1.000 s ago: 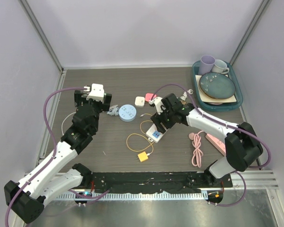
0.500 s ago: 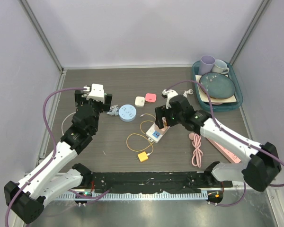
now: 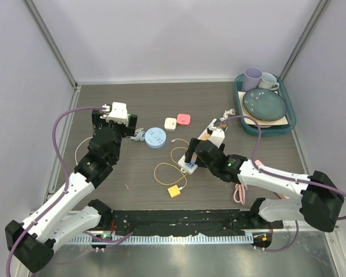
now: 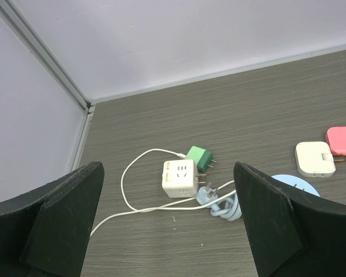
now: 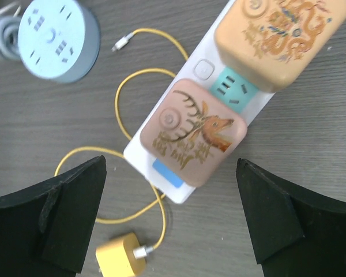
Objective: Insert the plug
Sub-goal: Move the socket to the center of the board.
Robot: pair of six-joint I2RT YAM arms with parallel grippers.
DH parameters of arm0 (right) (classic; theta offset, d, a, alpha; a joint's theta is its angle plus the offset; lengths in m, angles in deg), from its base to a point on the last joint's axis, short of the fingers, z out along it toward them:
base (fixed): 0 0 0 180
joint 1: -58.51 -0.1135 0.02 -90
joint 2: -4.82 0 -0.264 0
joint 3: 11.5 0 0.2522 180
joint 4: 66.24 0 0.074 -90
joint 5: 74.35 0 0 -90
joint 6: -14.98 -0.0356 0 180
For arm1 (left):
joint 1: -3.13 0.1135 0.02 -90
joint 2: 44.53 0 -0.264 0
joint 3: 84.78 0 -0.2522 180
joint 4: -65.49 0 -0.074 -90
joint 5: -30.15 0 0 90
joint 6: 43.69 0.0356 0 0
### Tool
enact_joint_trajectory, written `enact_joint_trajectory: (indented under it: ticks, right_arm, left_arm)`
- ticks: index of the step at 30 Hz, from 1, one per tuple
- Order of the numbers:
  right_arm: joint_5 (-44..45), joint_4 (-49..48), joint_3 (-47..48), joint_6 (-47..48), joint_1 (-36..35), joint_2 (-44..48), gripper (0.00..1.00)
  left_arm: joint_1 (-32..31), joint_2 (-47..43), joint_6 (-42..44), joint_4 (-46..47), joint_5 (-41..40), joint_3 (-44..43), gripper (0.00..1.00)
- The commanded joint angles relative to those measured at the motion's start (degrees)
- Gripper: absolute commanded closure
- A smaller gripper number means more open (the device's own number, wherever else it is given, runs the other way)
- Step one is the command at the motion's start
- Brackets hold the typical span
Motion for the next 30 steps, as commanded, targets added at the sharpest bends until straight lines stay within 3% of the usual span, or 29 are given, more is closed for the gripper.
enact_joint_trajectory:
  ticks: [1, 11, 17, 20, 21, 22, 30]
  right_arm:
    - [12.84, -4.35, 0.27, -11.56, -0.75, -3.48, 0.00]
    - [14.35, -3.12, 3.26, -13.34, -0.75, -10.08, 0.12]
    - [13.91, -3.21, 4.40, -8.77, -0.57, -11.14, 0.35]
    - [13.38, -3.47, 5.02, -5.52, 1.26, -11.67, 0.54]
    - [11.73, -3.47, 5.36, -4.47, 2.06, -11.84, 0.66]
    - [11.01, -3.56, 5.45, -2.54, 2.85, -12.19, 0.70]
    - [0.74, -8.12, 7.12, 15.99, 16.09, -14.13, 0.70]
  left_arm:
    - [0.21, -0.37, -0.92, 1.84, 0.64, -0.41, 0.00]
    - [0.21, -1.25, -0.31, 1.92, 0.64, -0.41, 0.00]
    - [0.21, -1.60, -0.22, 1.92, 0.82, -0.41, 0.00]
    - [0.21, -1.69, -0.22, 1.84, 0.82, -0.41, 0.00]
    - [0.21, -1.69, -0.22, 1.84, 0.82, -0.41, 0.01]
    - [0.21, -1.69, -0.13, 1.84, 0.82, -0.41, 0.00]
    - [0.21, -1.51, 0.13, 1.92, 0.73, -0.33, 0.00]
